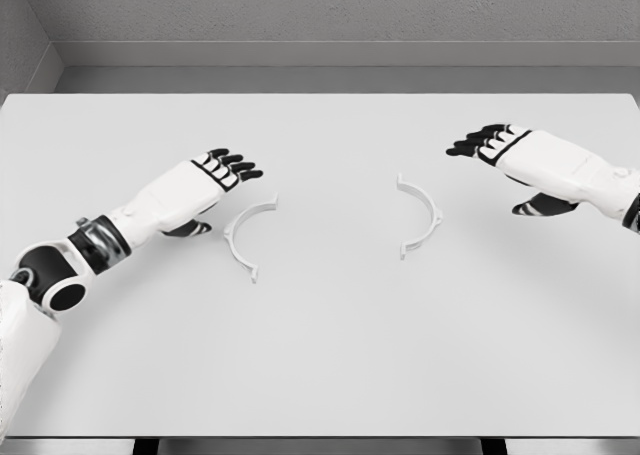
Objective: Assemble PVC drainage pipe clamps
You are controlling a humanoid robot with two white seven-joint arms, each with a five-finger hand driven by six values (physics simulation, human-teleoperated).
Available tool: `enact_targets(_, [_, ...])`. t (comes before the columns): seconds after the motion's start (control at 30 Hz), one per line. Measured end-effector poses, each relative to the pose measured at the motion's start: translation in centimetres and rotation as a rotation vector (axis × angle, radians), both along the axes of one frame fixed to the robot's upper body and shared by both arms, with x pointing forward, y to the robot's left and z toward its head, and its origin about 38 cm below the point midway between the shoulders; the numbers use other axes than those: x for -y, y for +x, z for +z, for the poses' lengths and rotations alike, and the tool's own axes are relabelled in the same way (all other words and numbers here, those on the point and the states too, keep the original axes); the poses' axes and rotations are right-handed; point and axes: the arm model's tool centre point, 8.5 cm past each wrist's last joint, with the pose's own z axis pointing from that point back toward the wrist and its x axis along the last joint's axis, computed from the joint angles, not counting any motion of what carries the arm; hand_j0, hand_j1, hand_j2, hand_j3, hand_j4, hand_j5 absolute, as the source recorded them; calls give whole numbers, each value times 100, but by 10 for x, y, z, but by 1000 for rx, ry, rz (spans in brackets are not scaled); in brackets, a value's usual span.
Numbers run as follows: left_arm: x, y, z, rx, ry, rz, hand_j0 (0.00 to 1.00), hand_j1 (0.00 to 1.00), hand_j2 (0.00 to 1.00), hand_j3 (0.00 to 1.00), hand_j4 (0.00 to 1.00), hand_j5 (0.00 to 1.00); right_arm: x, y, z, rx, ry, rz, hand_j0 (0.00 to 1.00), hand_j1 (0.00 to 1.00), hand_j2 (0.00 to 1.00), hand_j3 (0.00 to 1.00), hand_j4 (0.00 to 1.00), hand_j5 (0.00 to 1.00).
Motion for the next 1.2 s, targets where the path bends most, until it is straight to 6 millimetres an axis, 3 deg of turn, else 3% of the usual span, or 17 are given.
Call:
enact_targets(0.3, [9,1,-10,-15,6,-1,100,100,100,100,100,100,-12,9,-20,-14,6,-4,100,100,100,100,100,100])
enact_targets(0.47, [8,-3,-9,-13,7,-7,100,100,100,100,100,100,-18,27,-19,13,2,-18,100,100,100,100,100,100])
enact_targets(0.67, [9,-4,-3,4,4,-12,100,100,100,100,100,100,-23,31,-45,-38,-15,-25,100,100,100,100,100,100])
enact_targets(0.97, [13,-9,-4,5,1,-28,100,100,100,100,100,100,-30,50,-51,-33,-23,-46,100,100,100,100,100,100])
enact_targets(1.2, [18,-15,-2,11,-4,-41,100,100,100,100,100,100,-33,57,-69,-67,-36,-59,100,100,100,100,100,100])
